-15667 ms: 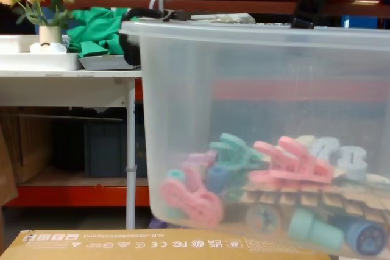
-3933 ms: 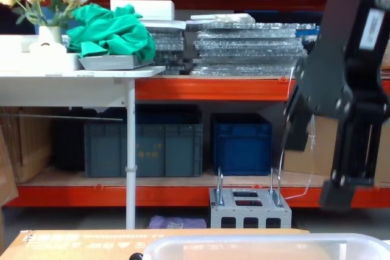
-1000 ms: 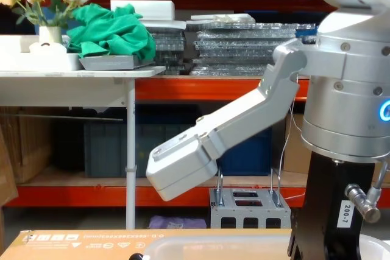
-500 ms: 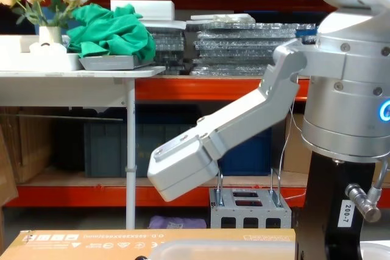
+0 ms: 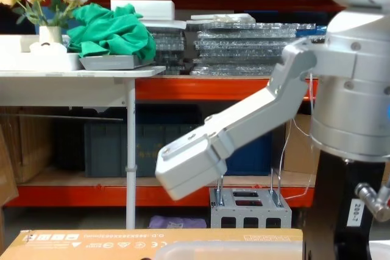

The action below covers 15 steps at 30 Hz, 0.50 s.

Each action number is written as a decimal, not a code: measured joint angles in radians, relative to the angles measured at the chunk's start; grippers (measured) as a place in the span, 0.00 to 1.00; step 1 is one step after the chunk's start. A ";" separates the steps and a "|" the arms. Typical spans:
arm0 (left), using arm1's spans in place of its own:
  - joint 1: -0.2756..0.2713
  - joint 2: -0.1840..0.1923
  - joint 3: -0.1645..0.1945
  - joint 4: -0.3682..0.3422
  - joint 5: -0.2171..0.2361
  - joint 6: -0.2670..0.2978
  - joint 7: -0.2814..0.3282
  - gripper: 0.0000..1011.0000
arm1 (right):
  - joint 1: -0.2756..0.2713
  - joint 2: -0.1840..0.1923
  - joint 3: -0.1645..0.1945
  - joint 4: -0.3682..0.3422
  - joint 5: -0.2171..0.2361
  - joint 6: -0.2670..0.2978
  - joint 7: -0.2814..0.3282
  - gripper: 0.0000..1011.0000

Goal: Use one hand to grasp the basket and place it at the designated location.

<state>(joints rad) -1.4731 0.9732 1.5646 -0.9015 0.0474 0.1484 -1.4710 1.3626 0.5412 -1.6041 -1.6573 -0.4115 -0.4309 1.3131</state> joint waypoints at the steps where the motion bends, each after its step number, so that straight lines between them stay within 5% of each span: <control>1: 0.000 0.000 0.000 0.000 0.000 0.000 0.000 0.00 | 0.001 0.002 0.002 -0.002 0.000 0.000 0.000 0.23; 15: 0.000 0.000 0.000 0.000 0.000 0.000 0.000 0.00 | 0.044 0.037 0.042 -0.040 0.037 -0.011 0.011 0.23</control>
<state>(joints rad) -1.4731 0.9732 1.5645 -0.9016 0.0474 0.1483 -1.4710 1.4064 0.5787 -1.5622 -1.6974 -0.3742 -0.4421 1.3243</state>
